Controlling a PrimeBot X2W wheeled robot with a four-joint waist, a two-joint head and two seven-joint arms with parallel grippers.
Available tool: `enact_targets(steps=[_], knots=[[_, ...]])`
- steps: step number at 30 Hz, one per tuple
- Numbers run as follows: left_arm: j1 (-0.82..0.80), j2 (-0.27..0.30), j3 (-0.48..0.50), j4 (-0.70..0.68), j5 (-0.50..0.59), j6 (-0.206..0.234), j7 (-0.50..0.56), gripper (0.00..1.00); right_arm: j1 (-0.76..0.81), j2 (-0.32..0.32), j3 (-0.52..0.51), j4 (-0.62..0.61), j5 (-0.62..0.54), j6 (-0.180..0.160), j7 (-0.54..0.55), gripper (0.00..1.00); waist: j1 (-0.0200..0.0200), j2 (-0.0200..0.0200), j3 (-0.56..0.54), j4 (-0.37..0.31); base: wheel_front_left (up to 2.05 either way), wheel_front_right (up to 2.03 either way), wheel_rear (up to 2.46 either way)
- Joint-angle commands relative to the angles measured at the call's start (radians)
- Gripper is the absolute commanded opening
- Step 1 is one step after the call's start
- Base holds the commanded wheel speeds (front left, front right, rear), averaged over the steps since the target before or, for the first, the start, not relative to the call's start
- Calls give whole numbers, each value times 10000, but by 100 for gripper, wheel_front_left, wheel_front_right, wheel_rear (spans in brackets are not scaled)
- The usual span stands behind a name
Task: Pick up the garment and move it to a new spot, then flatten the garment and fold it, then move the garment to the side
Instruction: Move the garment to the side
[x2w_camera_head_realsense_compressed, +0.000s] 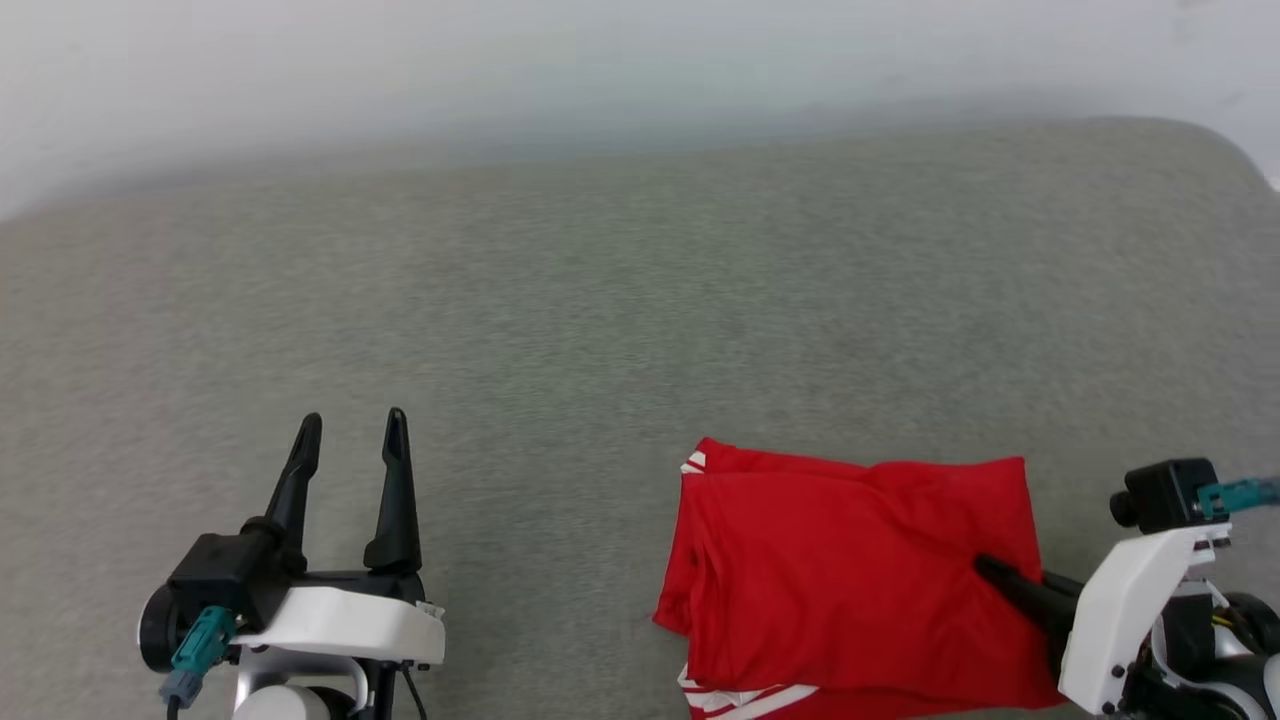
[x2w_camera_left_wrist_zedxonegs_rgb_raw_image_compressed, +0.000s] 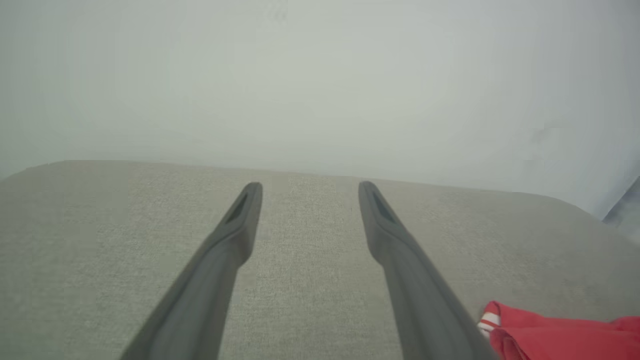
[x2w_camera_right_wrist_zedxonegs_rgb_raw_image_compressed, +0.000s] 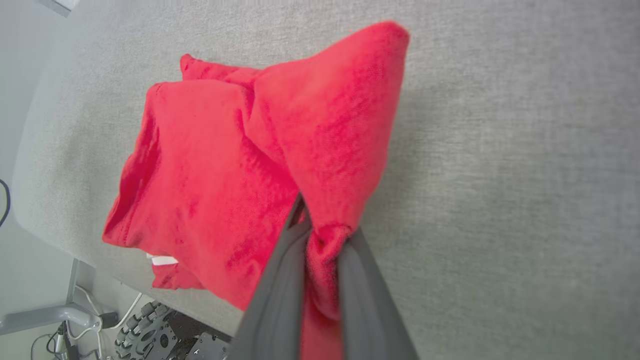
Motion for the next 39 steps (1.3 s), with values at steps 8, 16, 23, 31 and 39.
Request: enact_targets(steps=[8, 16, 23, 31, 39], knots=[[-585, 411, -155, -757, 397, 23, 321, 100, -1411, -139, 389, 320, -547, -9, -453, 0, 0, 0, 1356, -2339, 0, 0, 0], [-1051, 935, -162, -1961, 738, 104, 1100, 100, -3987, -769, 1133, 1858, -2126, -9, -1925, 0, 0, 0, 2684, -3761, 0, 0, 0], [-1790, 1343, -447, -2917, 1094, -59, 1839, 100, -5763, -1434, 706, 3391, -2926, -12, -2569, 0, 0, 0, 3791, -4103, 0, 0, 0], [-2524, 1734, -454, -3901, 1420, -112, 2471, 100, -7279, -2074, -262, 4971, -3456, -12, -3572, 0, 0, 0, 4882, -3943, 0, 0, 0], [-3112, 1877, -554, -4245, 1530, -182, 2715, 100, -7916, -1796, -1002, 6639, -3879, -12, -4255, 0, 0, 0, 5485, -3634, 0, 0, 0]])
